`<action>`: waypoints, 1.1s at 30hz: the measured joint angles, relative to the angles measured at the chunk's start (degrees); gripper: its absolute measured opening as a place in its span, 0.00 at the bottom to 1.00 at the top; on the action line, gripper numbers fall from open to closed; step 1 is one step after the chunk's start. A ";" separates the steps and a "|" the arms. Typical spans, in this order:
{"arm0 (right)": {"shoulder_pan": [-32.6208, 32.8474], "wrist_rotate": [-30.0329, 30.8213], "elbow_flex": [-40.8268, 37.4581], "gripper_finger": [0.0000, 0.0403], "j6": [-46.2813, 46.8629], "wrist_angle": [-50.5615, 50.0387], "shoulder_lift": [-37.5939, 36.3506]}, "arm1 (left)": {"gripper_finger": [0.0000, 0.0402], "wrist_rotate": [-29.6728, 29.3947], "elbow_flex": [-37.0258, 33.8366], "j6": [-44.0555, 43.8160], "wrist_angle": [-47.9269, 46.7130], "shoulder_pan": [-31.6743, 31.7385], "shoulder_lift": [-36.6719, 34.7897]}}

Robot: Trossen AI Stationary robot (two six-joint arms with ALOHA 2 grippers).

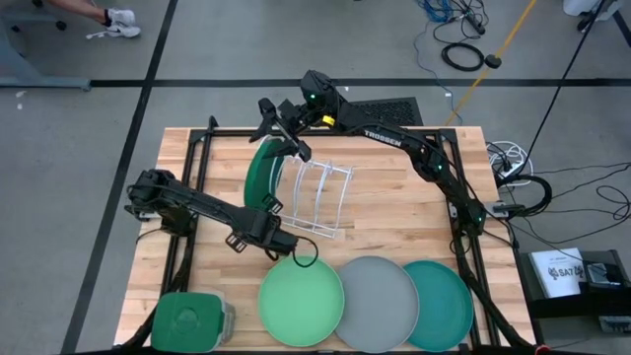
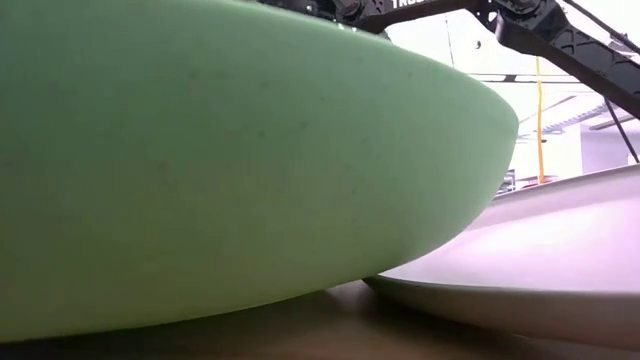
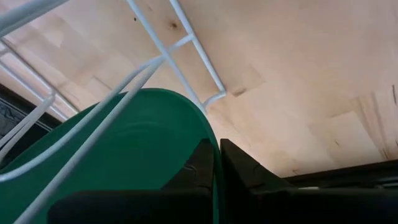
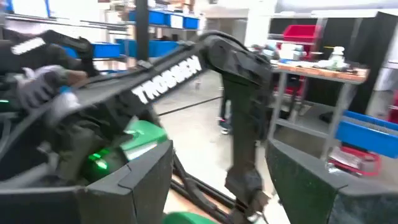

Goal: Sort dishes
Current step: Put the green plate into the white dish rack, then put the light green plate into the white dish rack

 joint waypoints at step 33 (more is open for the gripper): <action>5.49 18.45 0.00 0.62 -18.60 -28.33 -13.95 | 0.44 0.91 1.73 -9.38 0.00 -2.94 -1.09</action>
